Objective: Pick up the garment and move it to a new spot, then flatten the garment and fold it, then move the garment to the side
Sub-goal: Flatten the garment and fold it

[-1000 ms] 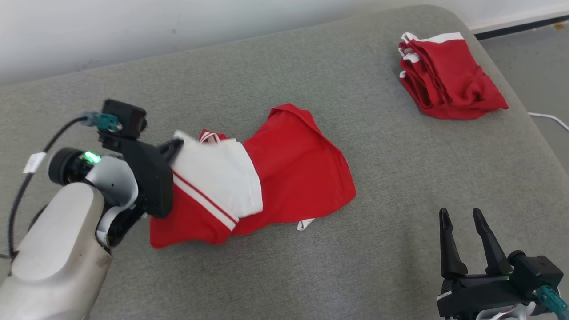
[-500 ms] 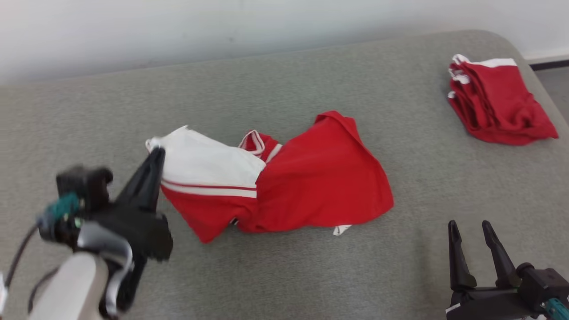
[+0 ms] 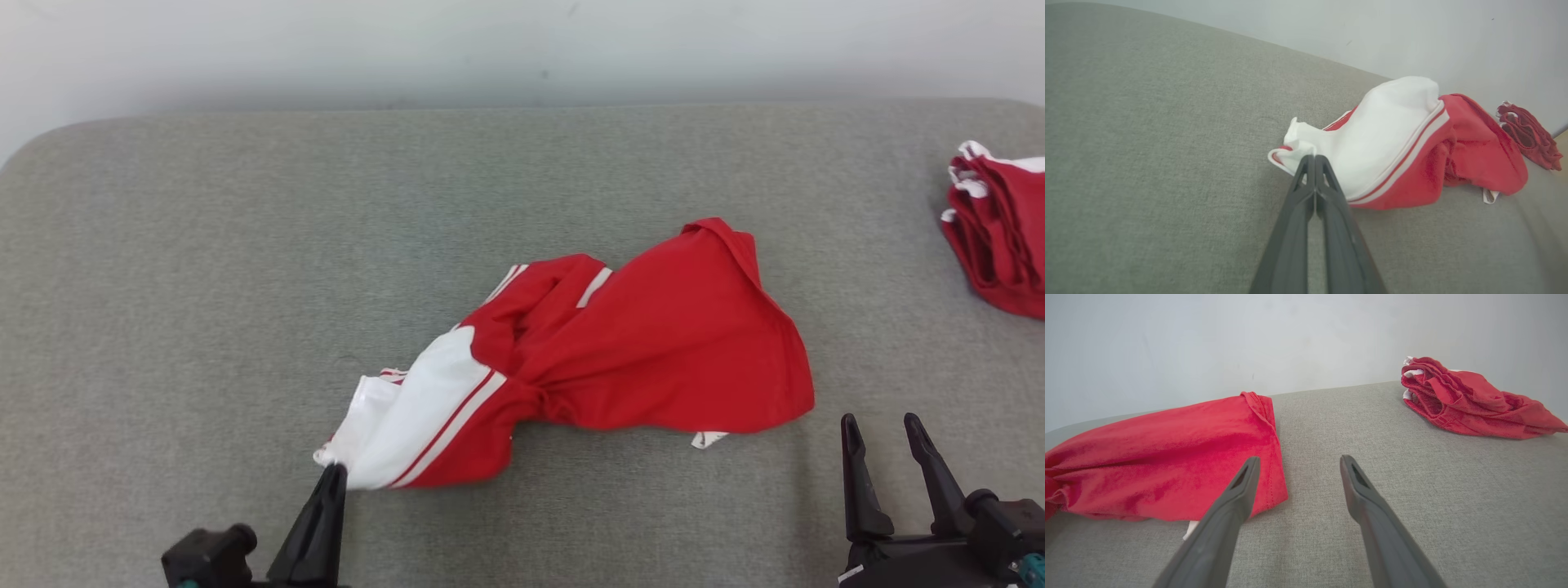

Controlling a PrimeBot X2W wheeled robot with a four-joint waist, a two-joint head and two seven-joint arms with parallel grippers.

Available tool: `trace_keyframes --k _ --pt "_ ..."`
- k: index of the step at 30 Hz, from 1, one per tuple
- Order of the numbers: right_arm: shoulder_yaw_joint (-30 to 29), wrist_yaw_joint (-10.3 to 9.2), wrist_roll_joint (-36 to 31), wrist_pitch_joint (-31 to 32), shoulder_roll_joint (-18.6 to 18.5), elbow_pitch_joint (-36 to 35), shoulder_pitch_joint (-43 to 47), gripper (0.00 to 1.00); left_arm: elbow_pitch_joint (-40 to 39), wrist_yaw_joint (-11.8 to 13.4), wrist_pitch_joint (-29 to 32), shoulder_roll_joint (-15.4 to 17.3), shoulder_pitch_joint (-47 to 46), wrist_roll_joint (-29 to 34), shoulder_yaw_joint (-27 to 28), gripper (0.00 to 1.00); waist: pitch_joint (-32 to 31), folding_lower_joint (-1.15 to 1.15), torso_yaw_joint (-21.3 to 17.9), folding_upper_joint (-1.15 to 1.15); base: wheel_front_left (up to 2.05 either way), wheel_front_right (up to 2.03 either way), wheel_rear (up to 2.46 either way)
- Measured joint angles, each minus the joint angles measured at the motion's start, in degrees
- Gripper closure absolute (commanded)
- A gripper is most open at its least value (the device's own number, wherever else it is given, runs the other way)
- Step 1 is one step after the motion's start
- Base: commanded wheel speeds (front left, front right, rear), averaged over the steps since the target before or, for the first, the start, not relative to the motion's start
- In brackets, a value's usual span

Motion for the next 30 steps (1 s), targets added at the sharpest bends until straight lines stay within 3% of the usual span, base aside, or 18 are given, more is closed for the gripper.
trace_keyframes --k 5,10,11,12,13,26,30 --pt "0.14 0.00 0.00 -0.01 -0.21 0.46 0.07 0.00 4.93 -0.08 -1.85 -1.70 2.09 -0.27 0.01 1.00 -0.59 0.00 1.79 0.00 0.00 0.00 0.00" --pt "0.35 0.00 0.00 0.00 -0.23 0.90 0.29 0.00 9.53 -2.05 -2.69 -2.87 3.46 -0.43 0.08 1.00 -1.78 0.00 2.10 0.00 0.00 0.00 0.00" --pt "0.40 0.00 0.00 0.00 -0.23 0.94 0.36 0.00 10.00 -2.38 -2.91 -3.26 3.53 -0.40 0.24 0.88 -1.97 0.00 2.10 0.00 0.00 0.00 0.00" --pt "0.37 0.00 0.00 0.00 -0.23 0.99 0.40 0.00 10.13 -2.50 -2.98 -3.61 3.47 -0.05 0.46 0.55 -2.17 0.00 2.09 0.00 0.00 0.00 0.00" --pt "0.37 0.00 0.01 0.00 -0.24 1.03 0.43 0.00 10.11 -2.59 -3.08 -3.88 3.30 0.51 0.87 0.00 -2.35 0.00 2.08 0.00 0.00 0.00 0.00" --pt "1.60 0.00 0.01 0.00 0.12 1.37 1.05 0.00 0.86 -5.25 -3.24 -7.75 1.53 13.74 13.37 0.00 -4.16 0.00 0.20 0.00 0.00 0.00 0.00" --pt "2.00 0.00 0.01 0.00 0.25 1.34 1.35 0.00 0.14 -7.40 -3.31 -8.56 1.57 16.01 16.46 0.00 -4.77 0.00 -0.95 0.00 0.00 0.00 0.00"
